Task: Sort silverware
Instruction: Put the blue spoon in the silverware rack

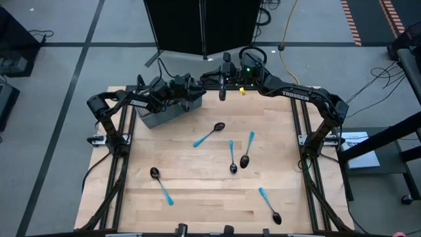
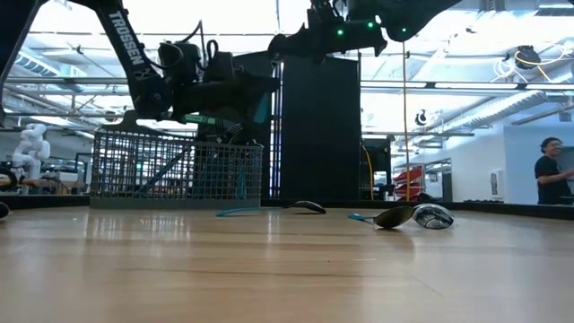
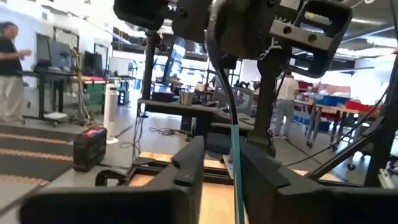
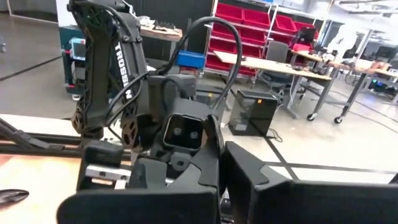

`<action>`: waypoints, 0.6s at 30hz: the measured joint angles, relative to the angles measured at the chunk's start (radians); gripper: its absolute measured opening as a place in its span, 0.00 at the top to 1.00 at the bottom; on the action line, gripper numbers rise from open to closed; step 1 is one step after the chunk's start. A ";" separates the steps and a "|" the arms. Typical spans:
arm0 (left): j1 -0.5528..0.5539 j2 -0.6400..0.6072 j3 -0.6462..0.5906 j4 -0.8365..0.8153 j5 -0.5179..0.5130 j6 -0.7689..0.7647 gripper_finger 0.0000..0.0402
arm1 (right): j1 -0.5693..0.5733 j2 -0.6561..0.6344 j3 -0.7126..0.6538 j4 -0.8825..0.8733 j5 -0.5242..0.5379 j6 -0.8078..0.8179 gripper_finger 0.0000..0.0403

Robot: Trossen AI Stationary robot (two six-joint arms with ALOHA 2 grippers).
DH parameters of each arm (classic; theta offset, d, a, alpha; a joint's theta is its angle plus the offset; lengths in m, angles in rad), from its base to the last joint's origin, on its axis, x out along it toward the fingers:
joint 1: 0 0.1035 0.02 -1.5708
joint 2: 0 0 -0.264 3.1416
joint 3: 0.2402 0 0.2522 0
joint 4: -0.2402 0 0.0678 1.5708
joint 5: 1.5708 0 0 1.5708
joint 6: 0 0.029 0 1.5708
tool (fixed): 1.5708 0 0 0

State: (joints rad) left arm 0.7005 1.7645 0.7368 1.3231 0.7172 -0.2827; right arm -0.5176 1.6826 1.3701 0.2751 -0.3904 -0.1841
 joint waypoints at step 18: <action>0.244 -0.362 -0.001 -0.242 0.307 -0.180 0.66 | -0.092 -0.063 0.002 0.016 -0.008 0.070 1.00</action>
State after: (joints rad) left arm 0.9446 1.4027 0.7357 1.0813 1.0246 -0.4630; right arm -0.6095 1.6193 1.3716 0.2910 -0.3981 -0.1142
